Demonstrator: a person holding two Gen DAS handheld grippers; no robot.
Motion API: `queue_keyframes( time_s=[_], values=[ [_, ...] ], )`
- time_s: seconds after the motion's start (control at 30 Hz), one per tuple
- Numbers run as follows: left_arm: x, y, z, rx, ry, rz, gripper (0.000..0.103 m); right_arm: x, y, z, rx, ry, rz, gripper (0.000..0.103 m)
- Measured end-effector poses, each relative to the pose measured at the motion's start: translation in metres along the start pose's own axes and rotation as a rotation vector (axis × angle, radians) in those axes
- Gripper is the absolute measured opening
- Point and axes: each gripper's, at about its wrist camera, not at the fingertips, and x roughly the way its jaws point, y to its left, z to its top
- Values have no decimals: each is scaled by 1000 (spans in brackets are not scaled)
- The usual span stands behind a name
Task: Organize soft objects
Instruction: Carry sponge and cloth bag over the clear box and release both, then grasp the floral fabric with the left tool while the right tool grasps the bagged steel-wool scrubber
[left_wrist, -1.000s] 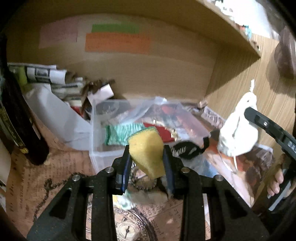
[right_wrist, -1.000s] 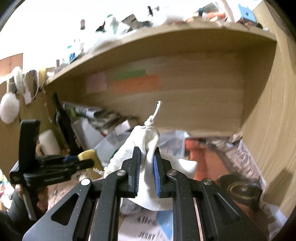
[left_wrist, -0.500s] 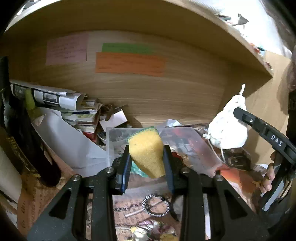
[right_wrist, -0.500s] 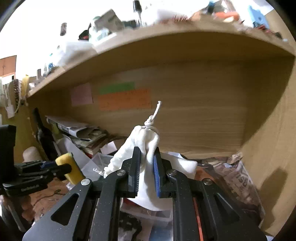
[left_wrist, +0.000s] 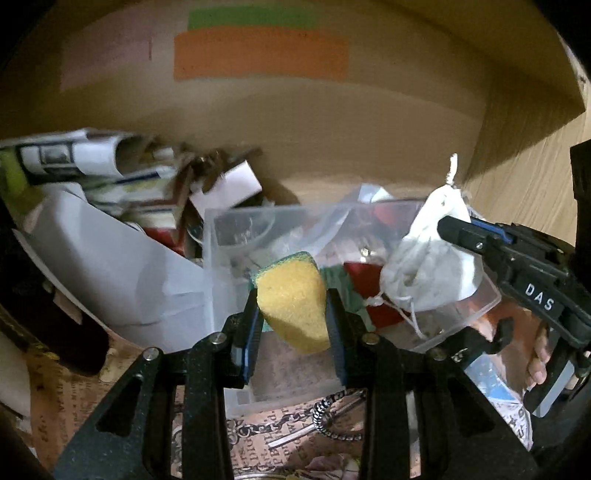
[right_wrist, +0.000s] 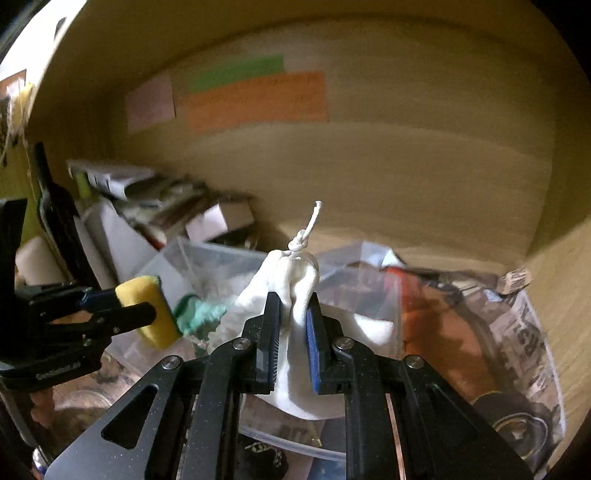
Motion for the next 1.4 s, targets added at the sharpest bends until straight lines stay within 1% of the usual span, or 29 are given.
queue_keyframes(
  time_s=[0.1, 0.23, 0.3, 0.33, 0.37, 0.4, 0.43, 0.47, 0.5, 0.53, 0.6, 0.63, 0.67, 0.7, 0.8, 0.83, 0.87, 0.9, 0.97, 1.07, 1.23, 1.4],
  values=[
    [9, 0, -2, -2, 27, -23, 33, 11, 3, -4, -15, 47, 7, 12],
    [17, -2, -6, 3, 54, -28, 33, 22, 0, -10, -19, 108, 11, 12],
    [18, -2, -8, 5, 63, -26, 35, 24, -2, -12, -16, 125, 6, 12],
    [18, -3, -8, 5, 62, -23, 38, 25, -3, -12, -15, 130, 2, 13],
    [17, -3, -7, 6, 61, -19, 44, 25, -5, -12, -15, 134, -4, 17],
    [15, -3, -7, 6, 57, -18, 46, 25, -5, -11, -14, 135, -10, 24],
    [15, -4, -7, 7, 52, -19, 50, 25, -6, -11, -14, 132, -18, 30],
    [13, -4, -7, 8, 47, -15, 55, 23, -6, -10, -15, 123, -28, 42],
    [12, -5, -6, 9, 38, -8, 58, 20, -5, -10, -18, 113, -38, 51],
    [9, -5, -6, 11, 28, -5, 59, 18, -4, -8, -20, 100, -48, 54],
    [5, -4, -5, 11, 12, -7, 60, 9, -4, -5, -24, 70, -61, 64],
    [1, -3, -4, 8, 5, -10, 60, 4, -3, -4, -25, 55, -64, 67],
    [-3, -3, -4, 3, -5, -12, 61, -2, -2, -1, -24, 35, -68, 73],
    [-8, -3, -3, -2, -14, -14, 62, -9, -1, 0, -23, 15, -73, 77],
    [-24, -2, -3, -9, -52, -12, 68, -25, 2, 5, -26, -25, -71, 78],
    [-29, -1, -3, -10, -64, -9, 73, -32, 3, 5, -24, -41, -65, 79],
    [-36, -1, -4, -13, -83, -6, 78, -39, 4, 5, -20, -57, -58, 82],
    [-40, 0, -4, -15, -92, -4, 81, -45, 5, 5, -16, -70, -54, 84],
    [-49, 2, -7, -22, -113, 0, 90, -58, 8, 4, -15, -98, -43, 84],
    [-59, 4, -13, -29, -125, 5, 93, -73, 13, -1, -20, -124, -23, 84],
    [-72, 6, -32, -39, -116, 11, 98, -91, 25, -14, -26, -149, -1, 87],
    [-77, 5, -55, -38, -86, 19, 99, -96, 34, -35, -14, -129, 24, 89]
  ],
)
